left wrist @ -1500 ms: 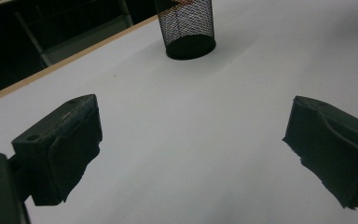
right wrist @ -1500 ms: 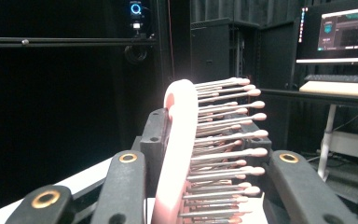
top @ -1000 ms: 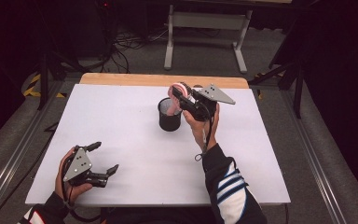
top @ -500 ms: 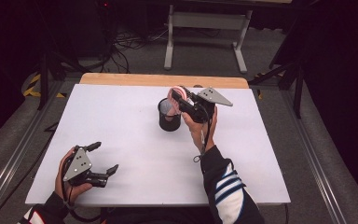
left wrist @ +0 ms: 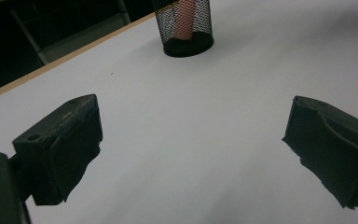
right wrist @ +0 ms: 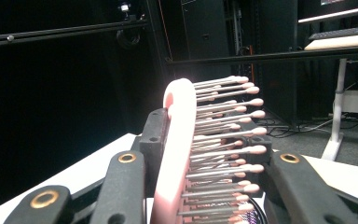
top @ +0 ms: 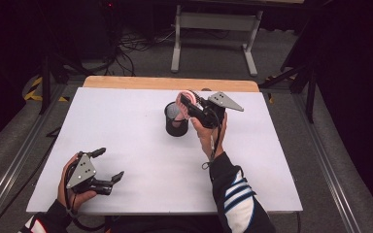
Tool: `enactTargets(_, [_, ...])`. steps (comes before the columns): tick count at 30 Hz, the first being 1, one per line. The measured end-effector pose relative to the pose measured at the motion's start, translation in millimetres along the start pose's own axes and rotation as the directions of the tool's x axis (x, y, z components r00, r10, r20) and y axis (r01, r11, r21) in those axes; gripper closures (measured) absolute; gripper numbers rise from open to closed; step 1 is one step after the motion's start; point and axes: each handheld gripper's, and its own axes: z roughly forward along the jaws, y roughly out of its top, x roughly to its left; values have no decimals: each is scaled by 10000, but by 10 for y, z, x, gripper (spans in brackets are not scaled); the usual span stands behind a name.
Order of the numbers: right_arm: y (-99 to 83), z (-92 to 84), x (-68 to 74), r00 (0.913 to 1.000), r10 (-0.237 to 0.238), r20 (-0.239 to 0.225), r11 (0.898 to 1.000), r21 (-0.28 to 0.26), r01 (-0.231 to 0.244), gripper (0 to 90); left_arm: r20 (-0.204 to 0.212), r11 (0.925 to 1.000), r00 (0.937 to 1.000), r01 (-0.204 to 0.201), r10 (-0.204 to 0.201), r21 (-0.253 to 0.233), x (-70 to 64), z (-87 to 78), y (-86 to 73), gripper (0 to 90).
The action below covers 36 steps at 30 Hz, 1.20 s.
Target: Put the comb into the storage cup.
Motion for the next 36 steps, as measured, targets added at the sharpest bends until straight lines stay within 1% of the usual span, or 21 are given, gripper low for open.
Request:
enactTargets(8, [-15,-6,-22,10000,14,7,10000,25,-14,616,-2,10000,10000,-4,4,-9,-1,-1,0,51])
enactTargets(10, [-26,-16,-33,9999,-56,115,10000,56,55,613,2,10000,10000,-5,5,-8,-3,0,1,51])
enactTargets(16, [-45,-38,-52,9998,-5,210,9999,115,2,606,-6,10000,10000,-35,35,14,-5,4,2,51])
enactTargets(17, [-55,-50,-60,9996,20,285,9999,156,-25,580,4,10000,10000,-16,16,37,-7,6,2,51])
enactTargets(19, [-63,-54,-63,9995,66,298,9998,181,-71,574,-2,10000,10000,-17,17,35,-8,5,3,51])
enactTargets(25, [-104,-77,-74,9992,1,393,9996,275,-12,549,5,10000,10000,-32,32,49,-9,11,1,51])
enactTargets(28, [-124,-84,-82,9989,-114,448,9994,343,99,532,2,10000,10000,-32,32,28,-10,11,3,51])
enactTargets(31, [-127,-93,-85,9987,-120,505,9994,331,103,515,8,10000,10000,-17,17,48,-9,11,1,51])
enactTargets(33, [-124,-113,-80,9987,-68,514,9998,186,58,511,5,10000,10000,-20,20,31,-10,11,2,51])
enactTargets(36, [-110,-142,-63,9981,-298,548,9995,158,289,492,12,10000,10000,-21,21,59,-13,12,3,51])
